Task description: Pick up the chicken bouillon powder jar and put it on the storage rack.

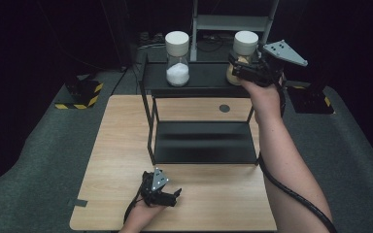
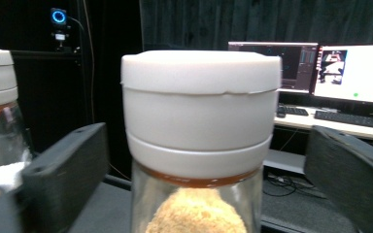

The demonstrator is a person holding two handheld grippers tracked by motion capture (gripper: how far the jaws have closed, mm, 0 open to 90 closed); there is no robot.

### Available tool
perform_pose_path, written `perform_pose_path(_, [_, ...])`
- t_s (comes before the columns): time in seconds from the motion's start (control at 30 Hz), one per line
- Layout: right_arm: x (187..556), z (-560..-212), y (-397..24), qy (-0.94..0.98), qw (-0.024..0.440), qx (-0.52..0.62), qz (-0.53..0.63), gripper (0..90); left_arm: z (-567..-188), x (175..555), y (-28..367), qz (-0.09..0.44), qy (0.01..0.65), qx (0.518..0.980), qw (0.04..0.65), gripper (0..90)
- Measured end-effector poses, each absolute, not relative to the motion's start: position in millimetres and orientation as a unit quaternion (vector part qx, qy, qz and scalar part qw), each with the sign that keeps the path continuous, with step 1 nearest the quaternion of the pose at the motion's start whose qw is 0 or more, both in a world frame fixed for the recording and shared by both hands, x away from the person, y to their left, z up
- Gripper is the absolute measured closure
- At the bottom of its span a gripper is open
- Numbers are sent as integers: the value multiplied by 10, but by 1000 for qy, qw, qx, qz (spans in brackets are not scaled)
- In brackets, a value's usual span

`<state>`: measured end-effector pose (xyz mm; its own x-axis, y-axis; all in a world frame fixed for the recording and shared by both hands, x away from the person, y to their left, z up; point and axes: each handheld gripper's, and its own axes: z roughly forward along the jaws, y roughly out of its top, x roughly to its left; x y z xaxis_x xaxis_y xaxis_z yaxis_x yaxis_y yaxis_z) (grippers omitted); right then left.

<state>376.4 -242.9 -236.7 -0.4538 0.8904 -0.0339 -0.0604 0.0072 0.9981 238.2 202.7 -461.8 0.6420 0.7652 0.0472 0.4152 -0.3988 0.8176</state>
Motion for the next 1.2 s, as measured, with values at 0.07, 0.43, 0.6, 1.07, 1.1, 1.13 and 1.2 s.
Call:
perform_pose_path(0.07, [3747, -2372, -2422, 591, 390, 350, 614, 0, -4615, 2384, 2025, 214, 364, 809, 408, 14])
perform_pose_path(0.43, [3640, -2375, -2434, 595, 390, 342, 614, 0, -4611, 2376, 2011, 217, 363, 811, 405, 14])
perform_pose_path(0.6, [3557, -2409, -2464, 597, 387, 340, 615, 0, -4606, 2376, 1999, 217, 362, 813, 402, 14])
perform_pose_path(1.07, [3279, -2559, -2583, 603, 385, 326, 618, 0, -4606, 2373, 1990, 219, 363, 813, 400, 14])
perform_pose_path(1.1, [3257, -2571, -2590, 603, 385, 324, 619, 0, -4605, 2372, 1987, 220, 362, 813, 399, 14])
perform_pose_path(1.13, [3239, -2580, -2594, 604, 385, 324, 619, 0, -4603, 2372, 1983, 220, 362, 814, 398, 14])
perform_pose_path(1.2, [3180, -2612, -2609, 604, 385, 322, 619, 0, -4603, 2369, 1978, 222, 360, 814, 397, 14])
